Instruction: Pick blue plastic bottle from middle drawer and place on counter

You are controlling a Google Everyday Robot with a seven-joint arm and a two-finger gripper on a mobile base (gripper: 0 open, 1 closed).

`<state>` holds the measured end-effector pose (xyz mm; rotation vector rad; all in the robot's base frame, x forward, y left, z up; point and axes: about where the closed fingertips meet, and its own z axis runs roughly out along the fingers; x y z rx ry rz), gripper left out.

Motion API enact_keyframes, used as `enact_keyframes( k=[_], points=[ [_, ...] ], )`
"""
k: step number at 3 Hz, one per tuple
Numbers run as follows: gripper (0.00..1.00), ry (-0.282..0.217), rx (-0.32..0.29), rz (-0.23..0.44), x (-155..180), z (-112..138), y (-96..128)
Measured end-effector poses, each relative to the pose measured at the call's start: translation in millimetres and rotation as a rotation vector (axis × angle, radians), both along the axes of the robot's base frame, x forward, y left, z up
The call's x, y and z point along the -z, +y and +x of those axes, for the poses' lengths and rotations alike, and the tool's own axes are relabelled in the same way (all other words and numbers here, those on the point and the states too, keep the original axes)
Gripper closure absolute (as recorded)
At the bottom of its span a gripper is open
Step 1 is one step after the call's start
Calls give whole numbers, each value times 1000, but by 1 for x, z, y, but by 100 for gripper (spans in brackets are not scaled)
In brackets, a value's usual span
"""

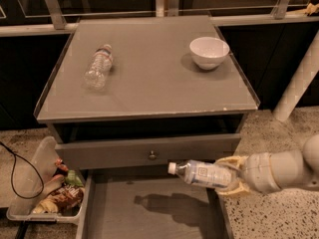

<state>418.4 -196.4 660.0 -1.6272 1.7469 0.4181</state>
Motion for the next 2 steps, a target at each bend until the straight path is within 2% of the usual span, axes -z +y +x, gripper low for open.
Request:
enact_keyframes(
  k=[1,2],
  points=[
    [100,-57,-51,-10,-91,-3,-15],
    [100,-58,-50,-11,-91,-2,-15]
  ],
)
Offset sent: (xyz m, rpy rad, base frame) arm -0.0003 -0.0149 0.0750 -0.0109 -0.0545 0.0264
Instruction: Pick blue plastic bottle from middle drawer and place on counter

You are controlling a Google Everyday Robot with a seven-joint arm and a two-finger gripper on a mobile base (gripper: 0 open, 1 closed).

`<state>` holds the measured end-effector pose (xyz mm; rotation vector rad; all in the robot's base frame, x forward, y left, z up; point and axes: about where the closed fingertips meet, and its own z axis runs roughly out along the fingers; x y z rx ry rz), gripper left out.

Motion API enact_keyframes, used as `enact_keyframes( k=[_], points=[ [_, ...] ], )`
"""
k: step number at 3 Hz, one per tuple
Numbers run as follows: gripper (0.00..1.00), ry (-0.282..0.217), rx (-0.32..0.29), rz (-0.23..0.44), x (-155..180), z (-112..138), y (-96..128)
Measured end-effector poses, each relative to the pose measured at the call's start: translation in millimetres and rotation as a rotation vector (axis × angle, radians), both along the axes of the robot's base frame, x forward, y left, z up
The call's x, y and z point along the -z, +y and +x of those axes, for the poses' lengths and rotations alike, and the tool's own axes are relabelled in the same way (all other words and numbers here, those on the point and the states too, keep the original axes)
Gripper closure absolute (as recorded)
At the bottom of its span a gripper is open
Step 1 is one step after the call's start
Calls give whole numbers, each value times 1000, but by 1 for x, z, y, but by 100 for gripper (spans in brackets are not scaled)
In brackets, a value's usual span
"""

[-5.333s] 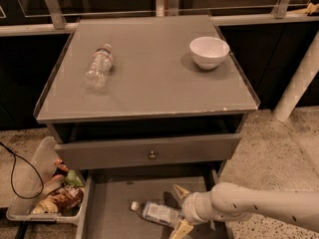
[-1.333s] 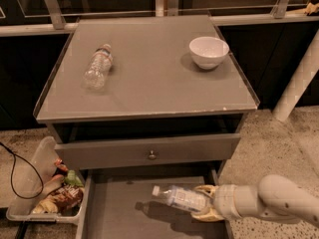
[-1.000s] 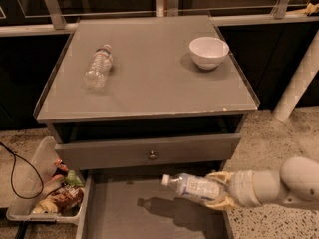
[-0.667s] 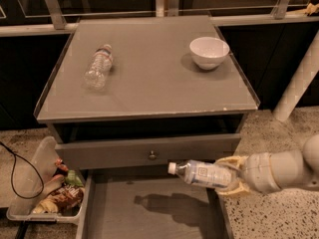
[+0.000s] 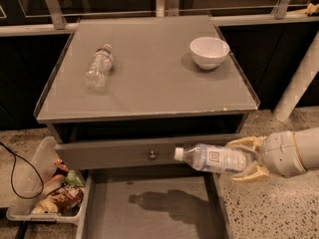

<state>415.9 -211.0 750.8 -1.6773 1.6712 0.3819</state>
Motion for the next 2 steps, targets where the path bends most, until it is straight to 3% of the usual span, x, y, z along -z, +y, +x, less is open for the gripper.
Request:
enact_keyframes(
  k=[1,2],
  points=[
    [100,-59,-30,-46,-45,3,8],
    [100,-127,-97,-104,-113,18,39]
  ],
)
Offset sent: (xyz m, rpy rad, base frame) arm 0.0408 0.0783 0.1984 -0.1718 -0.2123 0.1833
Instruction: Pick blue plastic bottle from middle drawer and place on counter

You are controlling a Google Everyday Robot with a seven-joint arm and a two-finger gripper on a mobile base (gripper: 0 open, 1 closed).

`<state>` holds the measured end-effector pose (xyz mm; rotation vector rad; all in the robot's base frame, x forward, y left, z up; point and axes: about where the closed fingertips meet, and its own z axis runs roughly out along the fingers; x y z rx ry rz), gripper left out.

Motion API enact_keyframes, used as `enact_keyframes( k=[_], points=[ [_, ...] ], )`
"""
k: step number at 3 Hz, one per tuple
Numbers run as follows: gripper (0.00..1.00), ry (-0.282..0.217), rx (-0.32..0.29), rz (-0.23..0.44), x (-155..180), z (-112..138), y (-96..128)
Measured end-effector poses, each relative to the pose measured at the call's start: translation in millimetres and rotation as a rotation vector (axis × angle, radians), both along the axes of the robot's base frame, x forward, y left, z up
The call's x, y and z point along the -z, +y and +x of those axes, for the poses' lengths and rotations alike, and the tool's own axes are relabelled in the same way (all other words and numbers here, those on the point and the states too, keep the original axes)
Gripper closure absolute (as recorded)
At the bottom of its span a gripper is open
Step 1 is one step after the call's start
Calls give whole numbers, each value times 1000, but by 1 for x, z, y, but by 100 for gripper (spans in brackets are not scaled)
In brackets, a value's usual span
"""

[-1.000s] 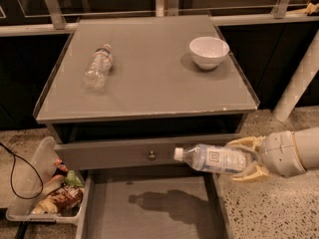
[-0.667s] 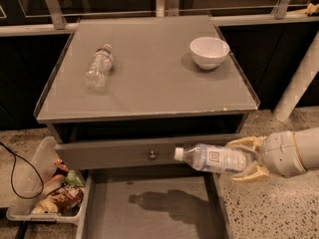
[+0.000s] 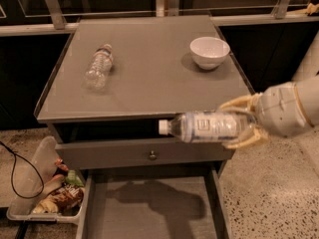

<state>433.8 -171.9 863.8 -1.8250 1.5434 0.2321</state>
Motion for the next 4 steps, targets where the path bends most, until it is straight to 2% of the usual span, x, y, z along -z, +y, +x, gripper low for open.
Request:
enact_keyframes(
  k=[1,2,3,4],
  points=[
    [100,-24,-43,-11,-36,20,28],
    [100,-31,-50,-9,-40,23,33],
    [100,-55,-43,-8,-38,16,37],
    [100,-111,-10,24,-51,41,53]
  ],
)
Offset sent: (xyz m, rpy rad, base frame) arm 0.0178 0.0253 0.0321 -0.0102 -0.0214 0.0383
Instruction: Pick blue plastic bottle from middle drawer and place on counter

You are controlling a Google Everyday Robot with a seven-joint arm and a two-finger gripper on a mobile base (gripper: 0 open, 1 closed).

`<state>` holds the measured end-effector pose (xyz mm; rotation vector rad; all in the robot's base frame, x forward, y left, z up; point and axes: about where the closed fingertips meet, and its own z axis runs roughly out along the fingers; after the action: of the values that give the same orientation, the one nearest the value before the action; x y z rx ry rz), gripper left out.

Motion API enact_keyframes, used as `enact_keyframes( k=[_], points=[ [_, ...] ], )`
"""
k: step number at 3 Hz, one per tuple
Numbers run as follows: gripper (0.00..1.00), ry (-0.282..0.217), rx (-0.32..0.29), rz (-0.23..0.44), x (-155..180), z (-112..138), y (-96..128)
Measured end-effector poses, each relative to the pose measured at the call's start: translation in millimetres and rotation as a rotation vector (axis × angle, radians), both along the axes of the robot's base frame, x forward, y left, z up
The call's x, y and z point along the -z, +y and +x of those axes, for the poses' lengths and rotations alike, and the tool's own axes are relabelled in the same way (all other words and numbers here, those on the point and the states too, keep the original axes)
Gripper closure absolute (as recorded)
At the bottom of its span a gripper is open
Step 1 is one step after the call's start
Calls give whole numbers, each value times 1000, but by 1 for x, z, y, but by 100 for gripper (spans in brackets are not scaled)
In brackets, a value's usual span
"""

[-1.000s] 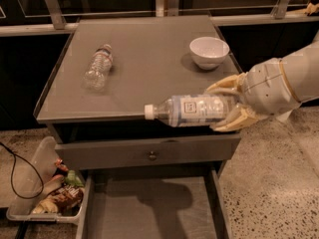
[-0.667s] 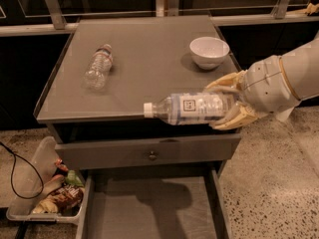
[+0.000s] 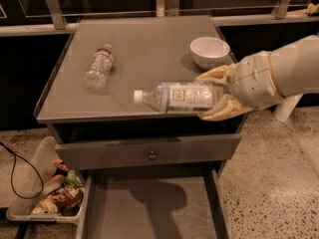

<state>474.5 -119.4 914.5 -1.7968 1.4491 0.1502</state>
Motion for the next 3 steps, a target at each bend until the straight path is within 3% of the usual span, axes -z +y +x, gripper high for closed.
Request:
enact_keyframes(
  k=[1,2,3],
  points=[
    [100,4,12,75,-14,37,17],
    [100,66,-2,214,-22,78,29],
    [100,126,63,318,-17,114,33]
  ],
)
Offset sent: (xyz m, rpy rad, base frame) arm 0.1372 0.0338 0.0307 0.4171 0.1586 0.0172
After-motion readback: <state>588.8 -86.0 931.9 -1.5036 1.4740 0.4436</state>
